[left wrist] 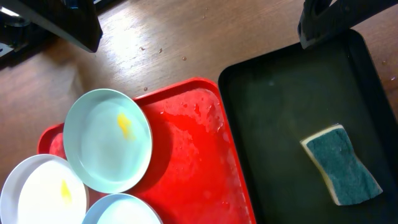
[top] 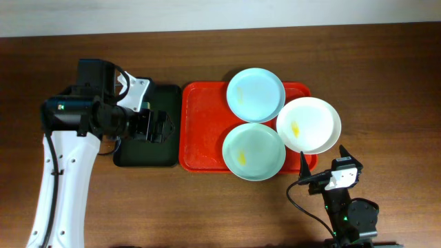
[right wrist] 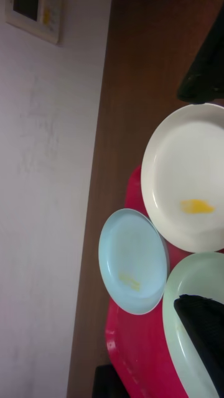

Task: Clean dirty plates on tray and stack at the side
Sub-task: 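Move the left gripper over the sponge on the black tray, then lower the left gripper and grasp the green-yellow sponge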

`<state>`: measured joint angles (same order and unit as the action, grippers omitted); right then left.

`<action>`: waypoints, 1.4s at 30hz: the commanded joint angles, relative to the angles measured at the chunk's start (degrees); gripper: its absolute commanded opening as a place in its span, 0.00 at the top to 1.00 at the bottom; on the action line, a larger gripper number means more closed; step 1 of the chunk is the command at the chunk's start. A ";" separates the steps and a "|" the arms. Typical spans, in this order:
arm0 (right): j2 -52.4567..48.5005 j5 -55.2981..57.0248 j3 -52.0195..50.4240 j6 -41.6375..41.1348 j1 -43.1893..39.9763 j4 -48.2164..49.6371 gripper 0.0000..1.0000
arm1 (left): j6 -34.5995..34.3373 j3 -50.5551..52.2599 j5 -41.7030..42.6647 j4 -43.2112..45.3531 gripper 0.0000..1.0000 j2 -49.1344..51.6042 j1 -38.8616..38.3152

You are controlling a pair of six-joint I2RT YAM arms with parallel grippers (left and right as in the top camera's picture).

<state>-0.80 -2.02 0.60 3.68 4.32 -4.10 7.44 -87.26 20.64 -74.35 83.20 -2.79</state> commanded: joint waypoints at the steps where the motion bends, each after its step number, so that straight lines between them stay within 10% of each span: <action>1: 0.28 -0.72 -0.28 0.39 0.11 -0.22 0.02 | -1.66 -1.01 1.05 0.13 0.01 0.37 -0.17; 14: 0.28 -0.72 -0.28 0.39 0.11 -0.22 0.02 | -14.49 -1.01 -13.25 4.11 0.01 0.37 -0.15; 34: 0.28 -0.72 -0.28 0.37 0.11 -0.22 0.02 | -15.76 -0.90 -20.50 10.10 0.01 8.74 -0.15; 36: 0.28 -0.72 -0.28 0.39 0.11 -0.22 0.02 | -15.76 -0.90 -20.68 14.14 0.24 9.64 -0.15; 38: 0.28 -0.72 -0.28 0.39 0.11 -0.22 0.02 | -15.78 -0.90 -20.68 17.11 0.87 10.27 -0.15; 39: 0.28 -0.70 -0.28 0.39 0.11 -0.22 0.02 | -15.78 -0.90 -20.70 17.81 1.00 10.51 -0.15; 42: 0.28 -0.72 -0.28 0.39 0.11 -0.22 0.02 | -15.78 -0.90 -20.68 20.26 1.00 12.00 -0.15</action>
<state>-0.80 -2.02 0.60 3.68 4.32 -4.10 -7.97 -87.29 0.58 -55.79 93.25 -2.85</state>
